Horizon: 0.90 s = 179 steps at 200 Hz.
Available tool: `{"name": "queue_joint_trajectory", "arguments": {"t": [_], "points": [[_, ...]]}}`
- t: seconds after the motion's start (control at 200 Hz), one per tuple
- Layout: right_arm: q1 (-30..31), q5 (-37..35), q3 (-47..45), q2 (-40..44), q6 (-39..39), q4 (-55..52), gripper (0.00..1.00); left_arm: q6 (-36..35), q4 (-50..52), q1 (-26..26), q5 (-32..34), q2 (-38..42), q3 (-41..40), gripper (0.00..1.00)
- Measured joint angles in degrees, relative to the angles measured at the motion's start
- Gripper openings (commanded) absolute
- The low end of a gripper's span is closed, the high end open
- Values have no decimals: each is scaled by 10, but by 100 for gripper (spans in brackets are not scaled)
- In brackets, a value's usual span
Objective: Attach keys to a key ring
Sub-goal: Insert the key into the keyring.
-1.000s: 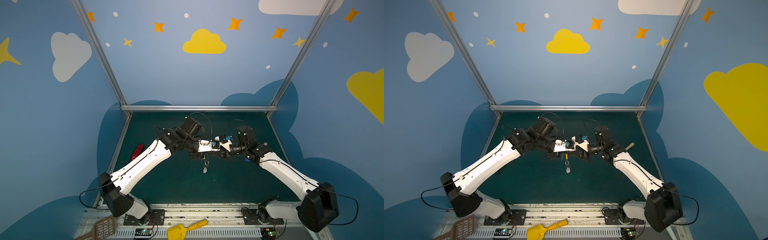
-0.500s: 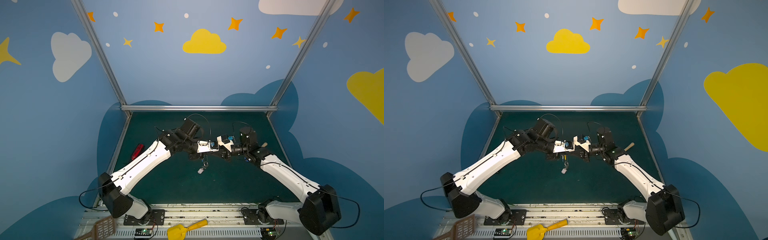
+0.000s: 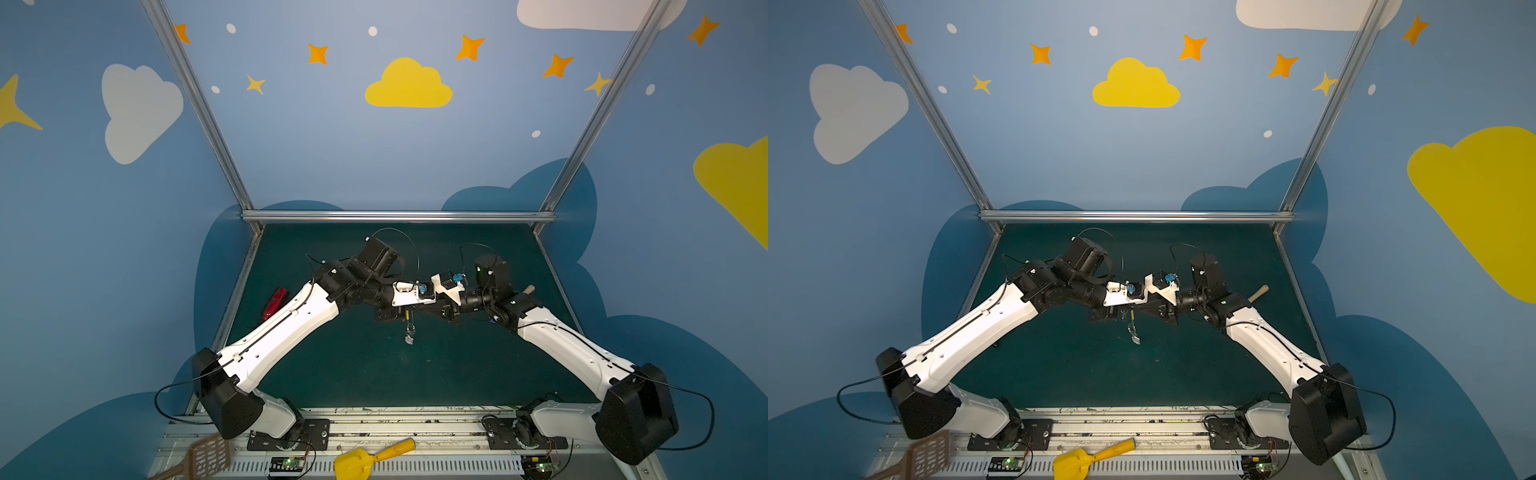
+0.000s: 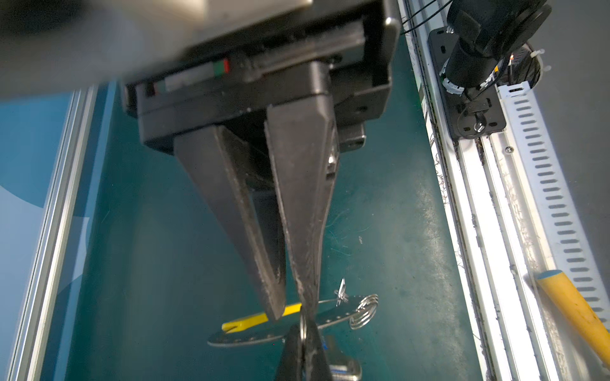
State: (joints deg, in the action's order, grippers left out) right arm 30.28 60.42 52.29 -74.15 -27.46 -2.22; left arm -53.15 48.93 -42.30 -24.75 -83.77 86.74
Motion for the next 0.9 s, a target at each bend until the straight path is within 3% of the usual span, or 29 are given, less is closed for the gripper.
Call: {"name": "queue_joint_trajectory", "arguments": {"t": [0.23, 0.355, 0.396, 0.456, 0.556, 0.691, 0.821, 0.896], "points": [[7, 3, 3, -6, 1, -2, 0, 1, -7, 2, -5, 3, 0, 4], [7, 4, 3, -6, 2, -1, 0, 2, -10, 3, -7, 4, -2, 4], [7, 4, 3, -6, 2, -1, 0, 3, -12, 3, -7, 5, -4, 10], [7, 3, 3, -6, 5, 0, 0, 9, -22, 6, -8, 10, -12, 30], [8, 3, 3, -6, 13, 9, 0, 32, -46, 20, -19, 23, -32, 44], [9, 3, 3, -6, 33, 32, 0, 79, -107, 63, -50, 63, -91, 41], [8, 3, 3, -6, 48, 55, 0, 127, -163, 94, -84, 108, -148, 31], [9, 3, 3, -6, 52, 64, 0, 146, -189, 100, -104, 123, -169, 33]]}}
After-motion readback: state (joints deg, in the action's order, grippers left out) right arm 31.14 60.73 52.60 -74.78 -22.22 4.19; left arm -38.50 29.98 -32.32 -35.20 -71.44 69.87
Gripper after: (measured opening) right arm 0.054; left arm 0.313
